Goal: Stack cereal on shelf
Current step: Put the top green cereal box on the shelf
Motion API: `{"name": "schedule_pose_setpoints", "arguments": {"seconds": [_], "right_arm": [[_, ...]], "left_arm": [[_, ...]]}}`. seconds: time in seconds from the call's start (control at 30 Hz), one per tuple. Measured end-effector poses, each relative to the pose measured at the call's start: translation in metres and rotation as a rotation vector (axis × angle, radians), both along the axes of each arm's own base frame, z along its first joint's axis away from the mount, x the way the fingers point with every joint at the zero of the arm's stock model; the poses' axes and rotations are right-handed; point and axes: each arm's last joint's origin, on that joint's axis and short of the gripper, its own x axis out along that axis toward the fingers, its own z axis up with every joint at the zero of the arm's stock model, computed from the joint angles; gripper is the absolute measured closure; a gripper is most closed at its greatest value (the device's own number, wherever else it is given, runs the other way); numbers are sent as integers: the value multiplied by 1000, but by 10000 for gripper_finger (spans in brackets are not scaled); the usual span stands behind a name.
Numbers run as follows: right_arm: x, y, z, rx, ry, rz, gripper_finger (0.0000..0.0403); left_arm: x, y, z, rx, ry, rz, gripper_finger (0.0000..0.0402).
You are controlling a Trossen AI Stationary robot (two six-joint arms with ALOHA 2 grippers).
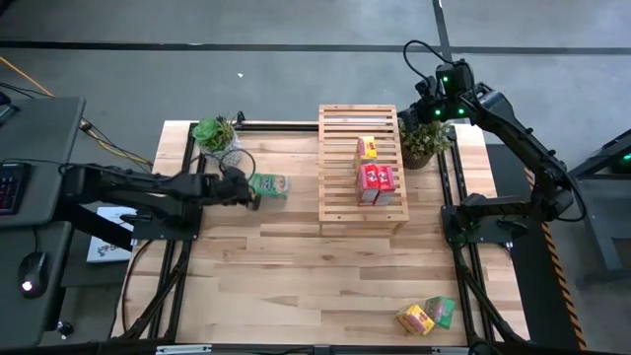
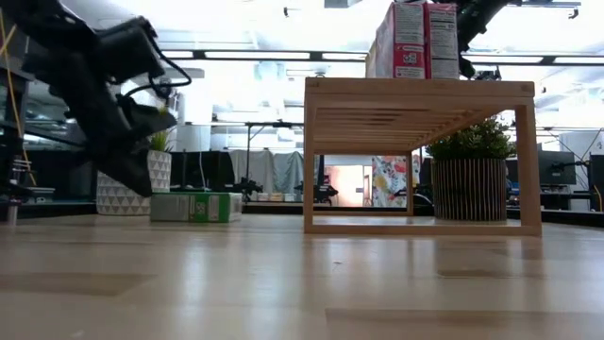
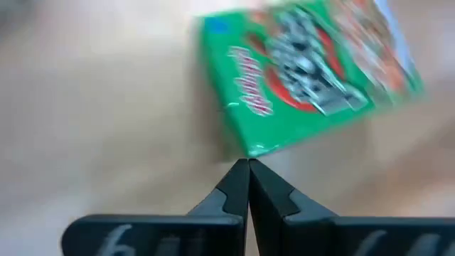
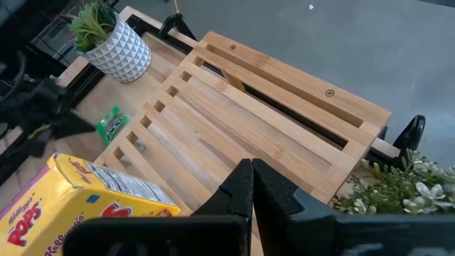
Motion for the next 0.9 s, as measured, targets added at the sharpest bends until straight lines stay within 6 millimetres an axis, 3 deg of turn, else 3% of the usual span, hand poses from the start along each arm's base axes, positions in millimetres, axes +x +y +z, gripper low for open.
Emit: {"name": "schedule_pose_setpoints", "arguments": {"seconds": [0.27, 0.4, 0.9], "right_arm": [[0, 0, 1, 11, -14, -15, 403], [0, 0, 0, 6, -11, -11, 403], [0, -1, 0, -41, 18, 19, 403]], "left_arm": [[-1, 43, 10, 165, -91, 193, 402], [2, 45, 21, 171, -207, 151, 401], [-4, 46, 33, 222, -267, 190, 401]]}}
